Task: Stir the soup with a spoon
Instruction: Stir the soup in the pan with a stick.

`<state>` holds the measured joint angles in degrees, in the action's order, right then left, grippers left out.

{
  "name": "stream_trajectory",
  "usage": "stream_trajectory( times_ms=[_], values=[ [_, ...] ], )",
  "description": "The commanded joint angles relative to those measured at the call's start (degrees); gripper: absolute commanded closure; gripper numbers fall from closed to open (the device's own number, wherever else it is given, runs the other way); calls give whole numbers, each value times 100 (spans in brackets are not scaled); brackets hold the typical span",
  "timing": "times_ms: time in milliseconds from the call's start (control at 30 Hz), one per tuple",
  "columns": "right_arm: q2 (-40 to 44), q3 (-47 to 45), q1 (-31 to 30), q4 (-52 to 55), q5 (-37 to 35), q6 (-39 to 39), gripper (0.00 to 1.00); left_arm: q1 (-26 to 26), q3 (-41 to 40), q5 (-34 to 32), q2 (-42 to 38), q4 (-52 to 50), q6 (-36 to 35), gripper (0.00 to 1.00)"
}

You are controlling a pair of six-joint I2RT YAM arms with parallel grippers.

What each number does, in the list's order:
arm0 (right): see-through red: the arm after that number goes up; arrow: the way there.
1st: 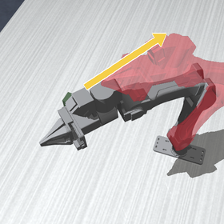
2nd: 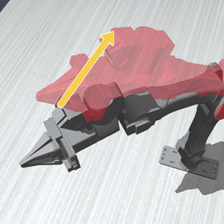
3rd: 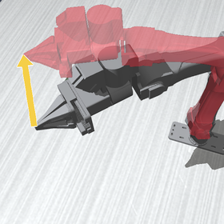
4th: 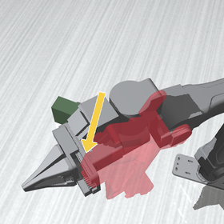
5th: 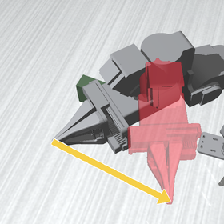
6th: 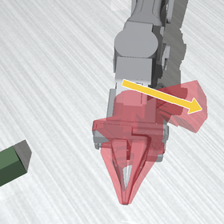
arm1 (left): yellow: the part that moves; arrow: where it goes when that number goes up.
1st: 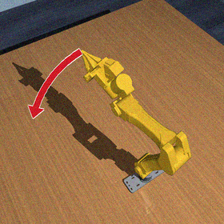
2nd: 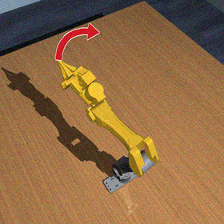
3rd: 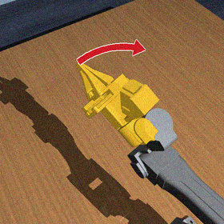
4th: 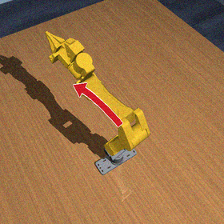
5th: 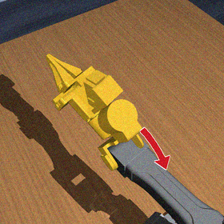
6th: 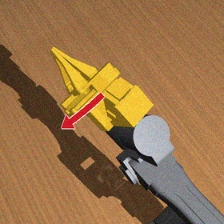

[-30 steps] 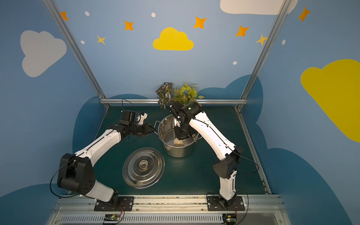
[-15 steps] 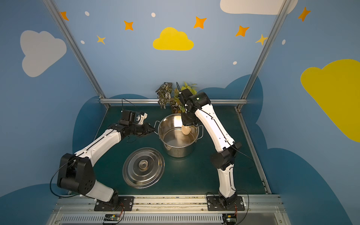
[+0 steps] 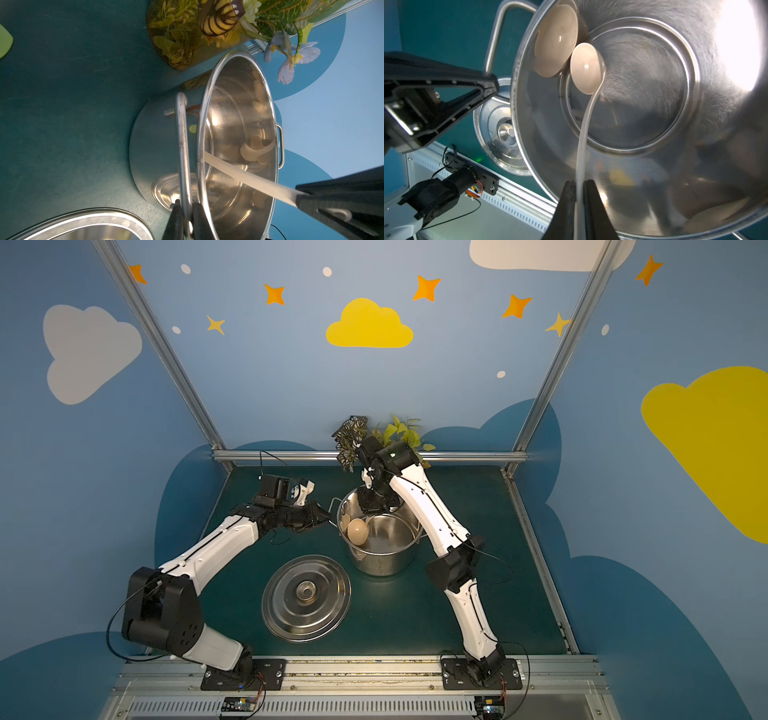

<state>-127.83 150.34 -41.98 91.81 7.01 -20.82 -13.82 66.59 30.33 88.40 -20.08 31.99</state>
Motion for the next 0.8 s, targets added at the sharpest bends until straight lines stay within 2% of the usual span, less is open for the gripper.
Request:
stream_trajectory(
  times_ms=[0, 233, 533, 767],
  values=[
    [466, -238, -133, 297, 469, 159, 100, -44, -137, 188, -61, -157, -247, 95],
    [1402, -1405, -319, 458, 122, 100, 100, -41, -137, 190, -76, -157, -239, 95],
    [2362, -2835, -91, 870, -923, -252, 100, -41, -150, 183, -85, -151, -238, 95],
    [2552, -3052, 449, 789, -1379, -316, 100, -41, -163, 194, -85, -143, -227, 95]
  ],
)
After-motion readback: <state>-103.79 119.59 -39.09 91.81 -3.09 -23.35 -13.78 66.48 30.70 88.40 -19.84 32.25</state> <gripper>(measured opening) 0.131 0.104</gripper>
